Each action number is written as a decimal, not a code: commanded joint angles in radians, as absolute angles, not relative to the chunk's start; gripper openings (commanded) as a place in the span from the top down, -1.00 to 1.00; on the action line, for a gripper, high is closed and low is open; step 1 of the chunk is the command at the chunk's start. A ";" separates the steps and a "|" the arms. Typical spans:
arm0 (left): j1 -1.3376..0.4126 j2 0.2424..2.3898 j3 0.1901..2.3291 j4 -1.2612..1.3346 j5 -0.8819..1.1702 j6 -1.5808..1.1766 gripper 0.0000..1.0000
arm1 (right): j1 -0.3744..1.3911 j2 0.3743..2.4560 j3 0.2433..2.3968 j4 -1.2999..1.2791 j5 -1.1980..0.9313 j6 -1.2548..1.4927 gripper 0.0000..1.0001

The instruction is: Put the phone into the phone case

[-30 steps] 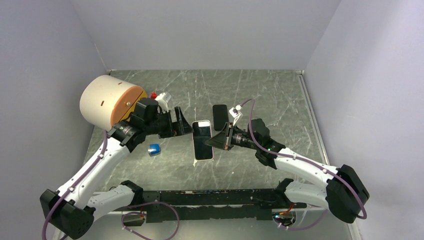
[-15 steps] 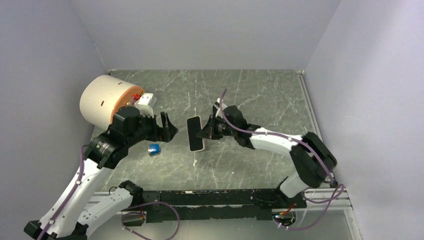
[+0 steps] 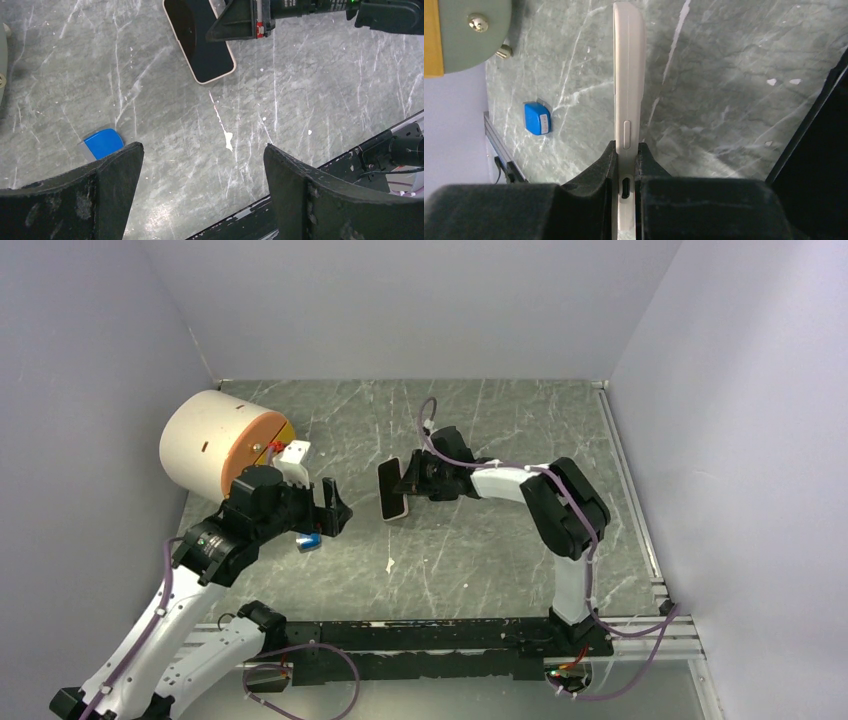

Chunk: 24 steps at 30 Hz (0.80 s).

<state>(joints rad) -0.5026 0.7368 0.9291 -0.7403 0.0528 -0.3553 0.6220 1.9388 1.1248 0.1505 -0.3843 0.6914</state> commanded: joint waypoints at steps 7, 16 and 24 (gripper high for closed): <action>-0.500 0.708 0.943 -0.705 0.012 -0.332 -0.88 | 0.544 2.037 1.302 0.040 -0.401 0.592 0.67; -0.500 0.711 0.943 -0.707 0.005 -0.331 -0.88 | 0.523 2.022 1.330 -0.045 -0.361 0.591 0.40; -0.500 0.709 0.940 -0.704 0.007 -0.335 -0.88 | 0.518 1.907 1.323 -0.144 -0.324 0.551 -0.04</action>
